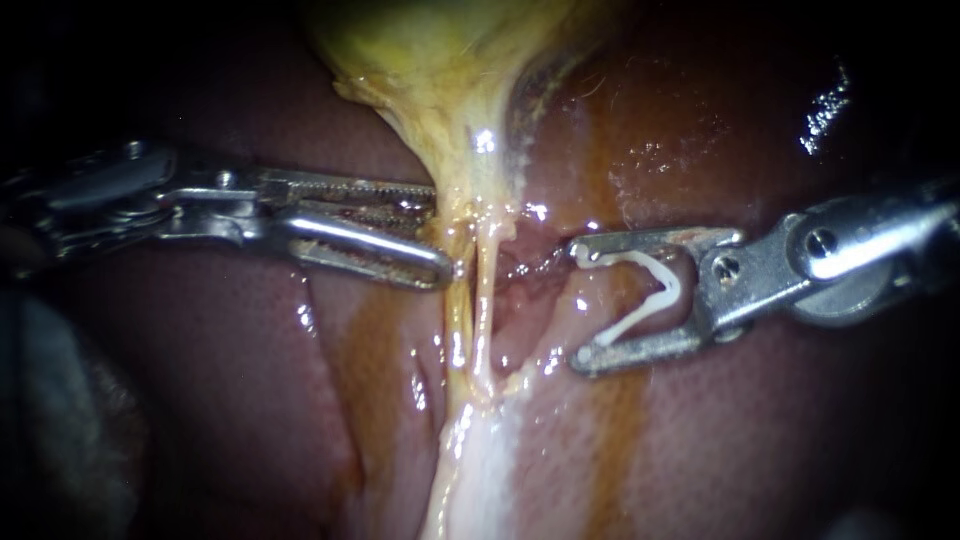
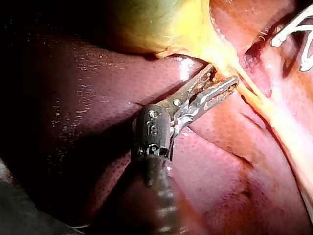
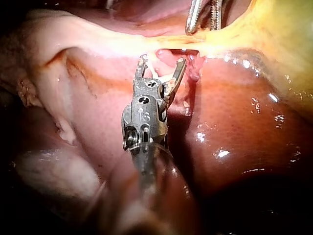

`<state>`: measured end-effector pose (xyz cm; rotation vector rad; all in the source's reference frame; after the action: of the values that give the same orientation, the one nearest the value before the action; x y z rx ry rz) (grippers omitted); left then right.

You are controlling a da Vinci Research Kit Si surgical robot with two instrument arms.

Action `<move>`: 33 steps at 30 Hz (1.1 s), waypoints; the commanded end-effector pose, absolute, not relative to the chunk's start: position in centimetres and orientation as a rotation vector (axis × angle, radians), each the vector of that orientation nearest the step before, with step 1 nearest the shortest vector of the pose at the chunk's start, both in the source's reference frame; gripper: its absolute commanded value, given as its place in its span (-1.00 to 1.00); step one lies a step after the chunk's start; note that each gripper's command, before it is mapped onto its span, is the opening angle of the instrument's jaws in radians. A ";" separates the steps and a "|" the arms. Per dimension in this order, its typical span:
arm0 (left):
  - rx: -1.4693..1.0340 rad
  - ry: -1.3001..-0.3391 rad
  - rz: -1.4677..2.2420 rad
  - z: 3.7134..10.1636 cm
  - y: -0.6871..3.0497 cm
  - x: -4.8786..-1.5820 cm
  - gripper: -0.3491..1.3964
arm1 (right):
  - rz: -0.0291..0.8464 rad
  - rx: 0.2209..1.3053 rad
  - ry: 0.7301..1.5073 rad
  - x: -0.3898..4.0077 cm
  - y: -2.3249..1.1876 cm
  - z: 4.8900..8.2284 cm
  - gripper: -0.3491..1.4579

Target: Grabbing gallbladder

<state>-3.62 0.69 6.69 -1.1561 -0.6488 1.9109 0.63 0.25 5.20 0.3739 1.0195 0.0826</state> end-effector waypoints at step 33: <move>-1.013 -0.804 1.812 6.02 0.85 -3.41 -1.00 | 0.082 0.374 1.020 0.63 0.25 5.20 -0.06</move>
<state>-3.39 0.88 5.96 -1.0077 -0.8073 1.8118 0.63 0.25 5.20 0.3739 1.0197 0.0823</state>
